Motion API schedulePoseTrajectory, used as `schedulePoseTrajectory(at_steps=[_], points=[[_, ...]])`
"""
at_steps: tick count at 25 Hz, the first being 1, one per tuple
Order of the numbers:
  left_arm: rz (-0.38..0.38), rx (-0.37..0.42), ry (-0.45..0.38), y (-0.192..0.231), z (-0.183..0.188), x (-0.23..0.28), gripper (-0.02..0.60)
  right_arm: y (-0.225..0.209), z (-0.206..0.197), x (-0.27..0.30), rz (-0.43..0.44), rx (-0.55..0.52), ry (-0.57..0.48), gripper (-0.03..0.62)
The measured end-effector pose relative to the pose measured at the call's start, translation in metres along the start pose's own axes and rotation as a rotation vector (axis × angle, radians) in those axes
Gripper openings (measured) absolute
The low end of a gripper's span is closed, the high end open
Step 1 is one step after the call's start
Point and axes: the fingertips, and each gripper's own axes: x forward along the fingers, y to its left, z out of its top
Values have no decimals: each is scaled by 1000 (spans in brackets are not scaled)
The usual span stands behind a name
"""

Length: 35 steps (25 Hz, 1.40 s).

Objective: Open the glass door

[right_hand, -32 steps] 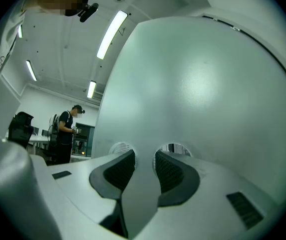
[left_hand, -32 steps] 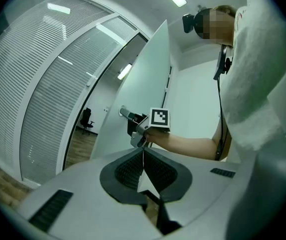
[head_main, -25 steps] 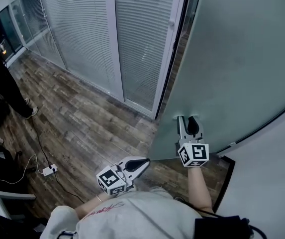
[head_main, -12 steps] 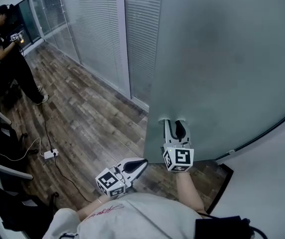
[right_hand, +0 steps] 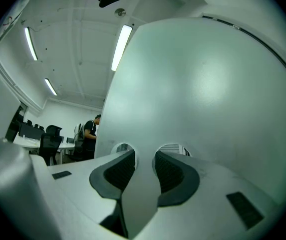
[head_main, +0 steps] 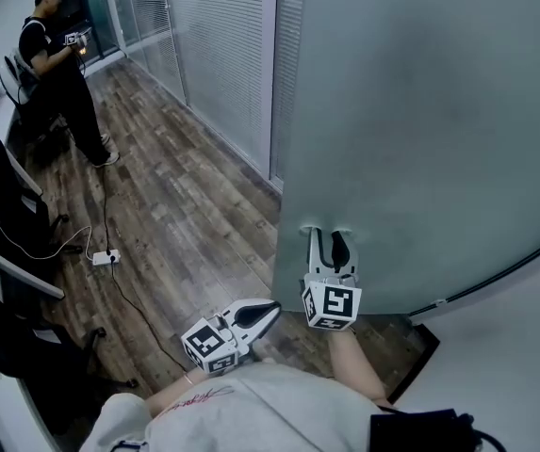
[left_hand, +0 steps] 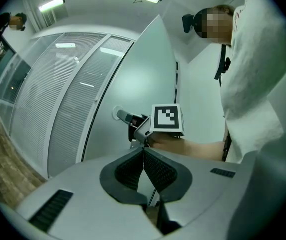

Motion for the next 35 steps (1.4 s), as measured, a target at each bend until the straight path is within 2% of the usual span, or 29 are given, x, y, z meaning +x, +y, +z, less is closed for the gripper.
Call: schedulePoseTrajectory(at_steps=[7, 11, 17, 24, 35], points=[[-22, 30, 0, -31, -3, -7, 18, 10, 3, -28, 42, 3, 6, 133], [-34, 21, 2, -46, -11, -15, 18, 15, 5, -43, 67, 12, 10, 133], [-59, 19, 20, -82, -19, -49, 18, 18, 8, -70, 92, 14, 10, 132], [-19, -40, 19, -109, -33, -93, 18, 21, 14, -100, 123, 32, -4, 133], [-96, -99, 45, -167, -61, -117, 18, 39, 28, -155, 222, 14, 1, 133]])
